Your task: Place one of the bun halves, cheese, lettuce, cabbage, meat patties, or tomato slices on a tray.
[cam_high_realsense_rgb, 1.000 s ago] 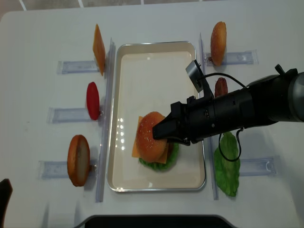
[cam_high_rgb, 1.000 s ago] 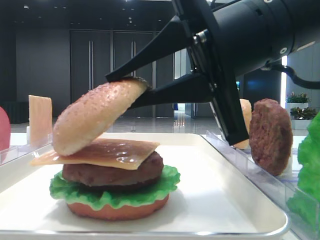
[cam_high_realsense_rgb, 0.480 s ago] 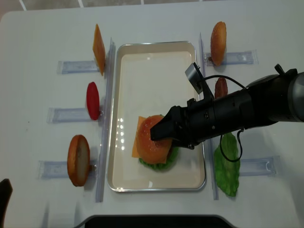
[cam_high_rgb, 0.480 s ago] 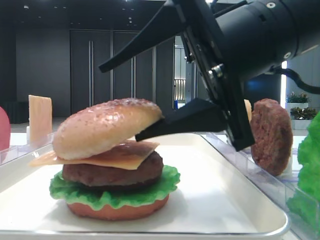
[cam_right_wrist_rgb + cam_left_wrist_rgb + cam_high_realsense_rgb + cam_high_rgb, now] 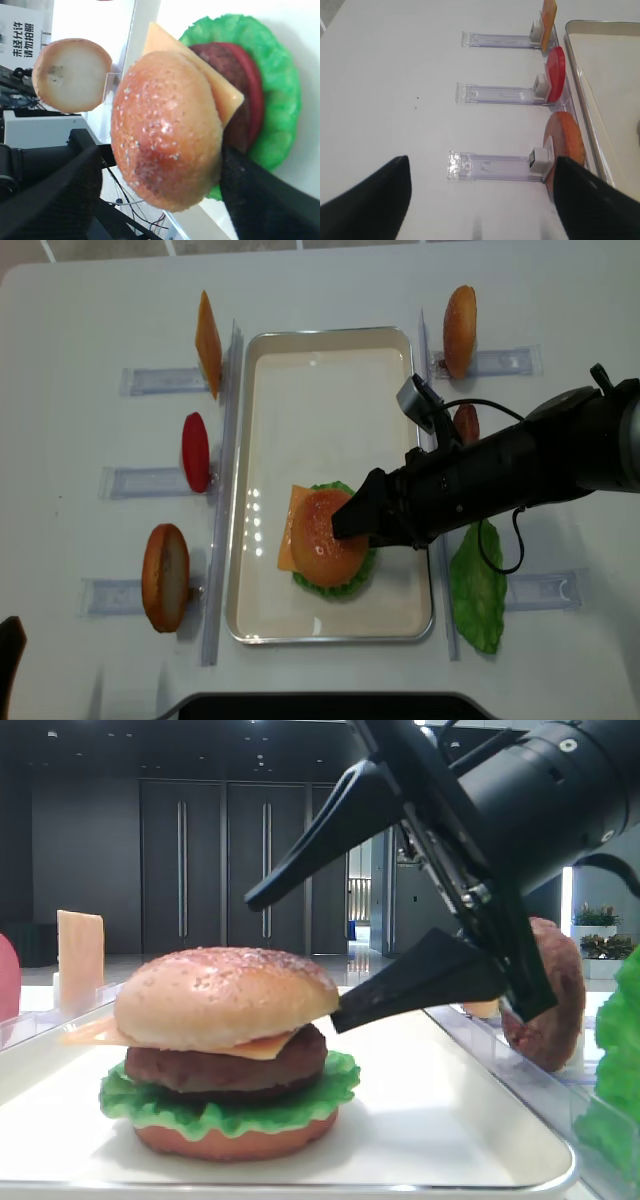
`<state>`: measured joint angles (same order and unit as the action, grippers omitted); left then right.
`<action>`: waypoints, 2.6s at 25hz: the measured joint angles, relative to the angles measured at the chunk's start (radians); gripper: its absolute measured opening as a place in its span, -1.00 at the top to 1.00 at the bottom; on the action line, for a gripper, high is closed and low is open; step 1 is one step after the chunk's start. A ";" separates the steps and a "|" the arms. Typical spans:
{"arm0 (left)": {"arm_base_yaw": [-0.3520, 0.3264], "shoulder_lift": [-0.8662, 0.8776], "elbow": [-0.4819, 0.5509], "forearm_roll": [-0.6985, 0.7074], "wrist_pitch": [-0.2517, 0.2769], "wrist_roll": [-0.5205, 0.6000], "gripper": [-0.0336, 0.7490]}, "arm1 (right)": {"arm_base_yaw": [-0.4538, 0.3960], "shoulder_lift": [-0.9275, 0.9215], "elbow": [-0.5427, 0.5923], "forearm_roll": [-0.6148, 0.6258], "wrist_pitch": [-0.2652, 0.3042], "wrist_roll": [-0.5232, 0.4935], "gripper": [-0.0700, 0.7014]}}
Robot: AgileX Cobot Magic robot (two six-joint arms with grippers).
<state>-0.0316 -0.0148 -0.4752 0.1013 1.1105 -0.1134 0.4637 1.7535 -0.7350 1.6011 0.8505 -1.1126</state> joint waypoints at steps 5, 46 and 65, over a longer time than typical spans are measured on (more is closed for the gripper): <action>0.000 0.000 0.000 0.000 0.000 0.000 -0.85 | -0.012 -0.033 0.000 -0.057 -0.039 0.030 -0.42; 0.000 0.000 0.000 0.000 0.000 0.000 -0.85 | -0.571 -0.719 0.001 -1.489 0.150 1.023 -0.42; 0.000 0.000 0.000 0.000 0.000 0.000 -0.85 | -0.571 -1.591 0.225 -1.482 0.279 1.028 -0.41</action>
<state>-0.0316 -0.0148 -0.4752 0.1013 1.1105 -0.1134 -0.1074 0.1627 -0.5104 0.1194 1.1291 -0.0845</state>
